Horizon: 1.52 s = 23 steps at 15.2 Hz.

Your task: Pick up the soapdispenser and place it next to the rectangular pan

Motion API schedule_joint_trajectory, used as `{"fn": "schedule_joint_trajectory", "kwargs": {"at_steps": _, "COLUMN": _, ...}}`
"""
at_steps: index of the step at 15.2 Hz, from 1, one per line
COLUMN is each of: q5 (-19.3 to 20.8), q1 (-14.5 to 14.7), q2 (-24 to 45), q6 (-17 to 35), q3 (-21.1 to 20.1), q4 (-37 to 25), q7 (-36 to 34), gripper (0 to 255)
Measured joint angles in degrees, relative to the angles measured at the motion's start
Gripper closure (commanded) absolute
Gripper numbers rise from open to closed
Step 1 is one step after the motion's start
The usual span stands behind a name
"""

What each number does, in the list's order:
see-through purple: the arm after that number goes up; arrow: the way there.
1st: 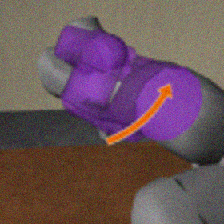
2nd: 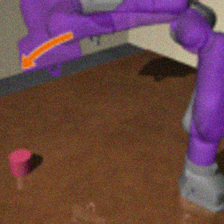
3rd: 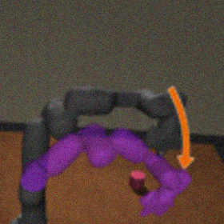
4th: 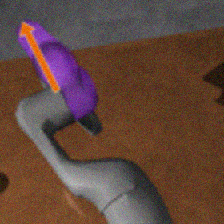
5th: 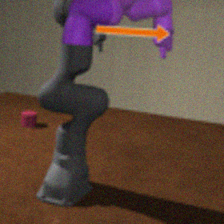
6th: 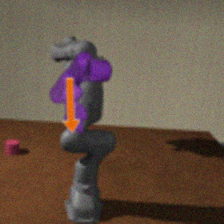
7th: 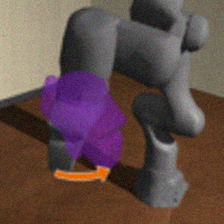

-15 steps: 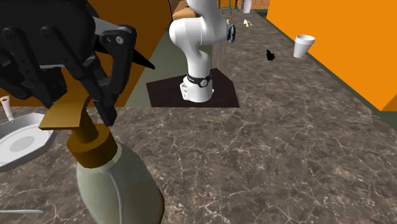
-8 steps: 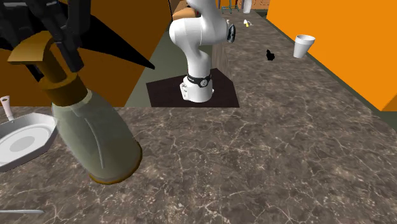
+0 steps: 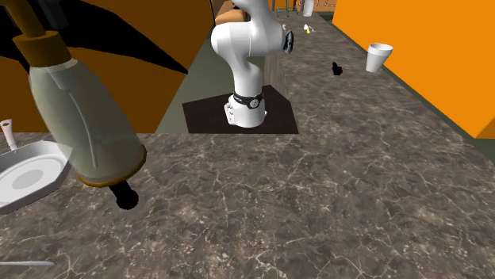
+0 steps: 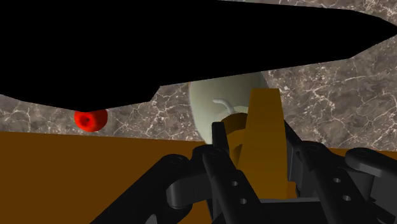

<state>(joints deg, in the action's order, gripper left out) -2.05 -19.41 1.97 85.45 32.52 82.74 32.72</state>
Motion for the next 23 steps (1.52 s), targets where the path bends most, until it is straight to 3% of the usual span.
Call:
{"fn": "schedule_joint_trajectory", "kwargs": {"at_steps": 12, "q5": 1.1, "q1": -6.8, "q2": -2.4, "q6": -9.5, "q3": 6.8, "q4": -7.2, "q7": 13.5, "gripper": 255}}
{"fn": "schedule_joint_trajectory", "kwargs": {"at_steps": 16, "q5": -0.6, "q1": -10.6, "q2": -0.2, "q6": -12.9, "q3": 10.4, "q4": -12.1, "q7": 20.3, "gripper": 255}}
{"fn": "schedule_joint_trajectory", "kwargs": {"at_steps": 19, "q5": -4.5, "q1": -15.3, "q2": 4.6, "q6": -17.3, "q3": 13.7, "q4": -19.8, "q7": 26.4, "gripper": 255}}
{"fn": "schedule_joint_trajectory", "kwargs": {"at_steps": 23, "q5": -2.3, "q1": -14.4, "q2": 1.8, "q6": -14.9, "q3": 13.6, "q4": -15.4, "q7": 26.6, "gripper": 255}}
